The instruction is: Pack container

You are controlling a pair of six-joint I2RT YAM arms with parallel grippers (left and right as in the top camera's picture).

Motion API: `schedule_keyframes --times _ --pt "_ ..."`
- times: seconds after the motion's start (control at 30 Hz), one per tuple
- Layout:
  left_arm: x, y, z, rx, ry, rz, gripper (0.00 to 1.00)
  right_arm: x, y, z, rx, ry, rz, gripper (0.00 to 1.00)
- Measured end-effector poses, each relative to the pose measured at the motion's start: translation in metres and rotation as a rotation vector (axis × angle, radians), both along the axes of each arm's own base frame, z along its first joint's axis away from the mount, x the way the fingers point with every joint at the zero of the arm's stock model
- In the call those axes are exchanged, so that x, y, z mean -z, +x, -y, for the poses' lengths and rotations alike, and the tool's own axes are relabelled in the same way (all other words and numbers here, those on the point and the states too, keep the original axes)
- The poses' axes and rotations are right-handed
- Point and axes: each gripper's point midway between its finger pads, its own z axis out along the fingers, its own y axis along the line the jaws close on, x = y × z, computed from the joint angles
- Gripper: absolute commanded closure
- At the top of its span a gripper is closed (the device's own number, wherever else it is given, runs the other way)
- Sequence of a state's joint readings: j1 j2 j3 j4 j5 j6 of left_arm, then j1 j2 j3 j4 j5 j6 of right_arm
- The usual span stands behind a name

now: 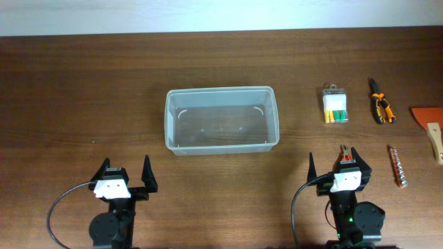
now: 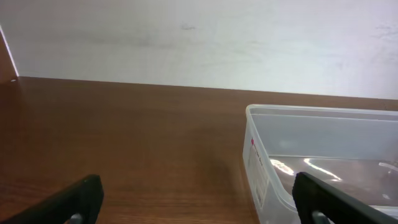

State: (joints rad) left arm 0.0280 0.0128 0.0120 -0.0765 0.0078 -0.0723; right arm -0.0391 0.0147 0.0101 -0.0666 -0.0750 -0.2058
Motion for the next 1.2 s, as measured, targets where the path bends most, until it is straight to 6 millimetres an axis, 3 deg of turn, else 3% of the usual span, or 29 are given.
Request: schedule_keyframes --times 0.87,1.2 --pt "0.0 0.0 0.0 0.0 0.0 0.0 0.01 -0.0009 -0.0001 -0.0021 -0.012 0.001 0.003 0.01" --pt "0.0 0.0 0.0 0.0 0.0 0.0 0.01 -0.0014 -0.0017 -0.0063 -0.029 0.103 -0.018 0.01"
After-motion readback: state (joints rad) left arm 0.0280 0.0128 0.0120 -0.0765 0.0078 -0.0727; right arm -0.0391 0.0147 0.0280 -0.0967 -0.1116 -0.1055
